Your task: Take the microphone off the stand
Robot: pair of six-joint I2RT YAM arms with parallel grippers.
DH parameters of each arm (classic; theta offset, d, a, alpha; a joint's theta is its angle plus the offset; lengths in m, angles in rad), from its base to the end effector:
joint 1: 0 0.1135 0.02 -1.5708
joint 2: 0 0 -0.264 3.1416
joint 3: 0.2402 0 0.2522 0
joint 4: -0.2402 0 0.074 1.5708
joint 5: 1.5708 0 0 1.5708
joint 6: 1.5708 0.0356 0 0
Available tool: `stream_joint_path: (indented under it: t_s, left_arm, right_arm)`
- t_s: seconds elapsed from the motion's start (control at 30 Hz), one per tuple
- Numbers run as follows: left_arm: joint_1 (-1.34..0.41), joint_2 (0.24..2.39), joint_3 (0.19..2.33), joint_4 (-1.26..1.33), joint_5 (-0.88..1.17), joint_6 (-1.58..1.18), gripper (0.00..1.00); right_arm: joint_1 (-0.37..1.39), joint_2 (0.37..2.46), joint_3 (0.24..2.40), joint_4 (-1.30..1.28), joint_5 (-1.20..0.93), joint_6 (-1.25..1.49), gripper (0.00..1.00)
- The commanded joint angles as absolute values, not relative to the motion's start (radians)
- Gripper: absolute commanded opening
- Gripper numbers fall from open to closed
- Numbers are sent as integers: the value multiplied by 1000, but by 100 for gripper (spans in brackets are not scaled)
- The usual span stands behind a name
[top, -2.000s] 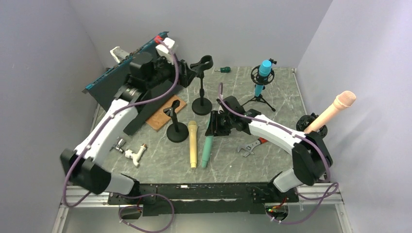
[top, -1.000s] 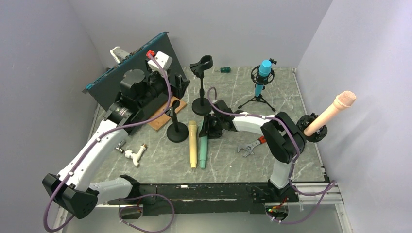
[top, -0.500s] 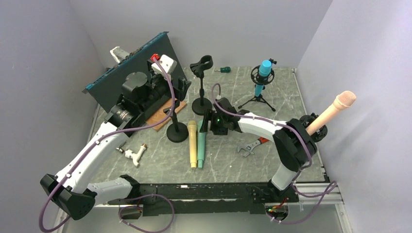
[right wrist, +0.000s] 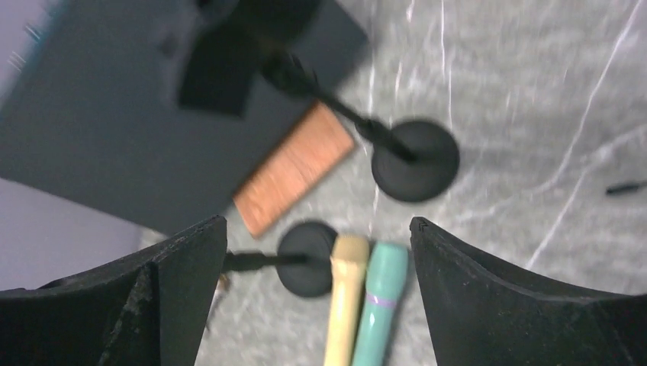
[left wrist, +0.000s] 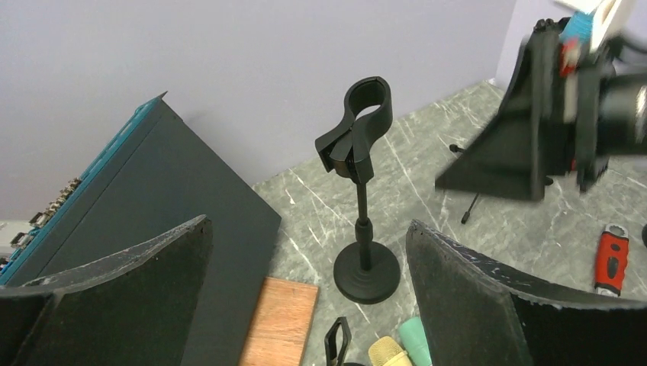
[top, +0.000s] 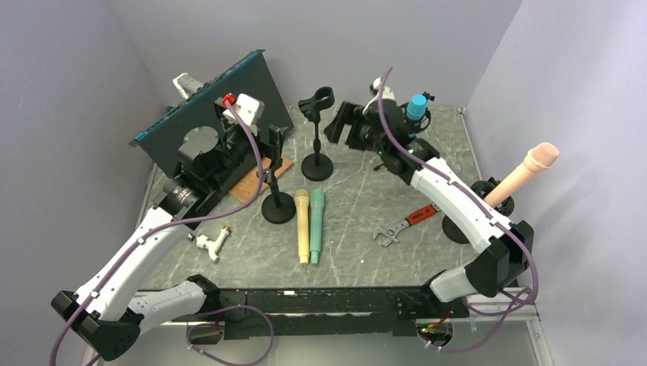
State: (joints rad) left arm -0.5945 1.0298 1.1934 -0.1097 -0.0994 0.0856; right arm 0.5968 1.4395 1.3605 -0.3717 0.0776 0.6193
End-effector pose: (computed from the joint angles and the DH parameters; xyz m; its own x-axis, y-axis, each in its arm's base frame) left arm 0.1886 -0.1232 0.4448 0.0851 0.0452 -0.9953 0.4697 0.8792 0.0801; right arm 0.2769 0.1848 0.3680 -0.5851 0.3021 -0.7526 -0.2001 0.8455 0.4950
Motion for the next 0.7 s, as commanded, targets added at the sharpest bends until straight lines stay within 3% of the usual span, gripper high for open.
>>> stream_joint_path:
  t_s: [0.0, 0.43, 0.67]
  left_arm:
    - [-610, 1010, 1189, -55, -147, 117, 99]
    - [-611, 1000, 1190, -60, -179, 152, 99]
    - [-611, 1006, 1195, -65, -172, 150, 99]
  right_arm:
    - [518, 1459, 1514, -308, 52, 608, 91]
    - [387, 1731, 1817, -241, -233, 674, 90]
    - [391, 1767, 1796, -192, -265, 694, 90]
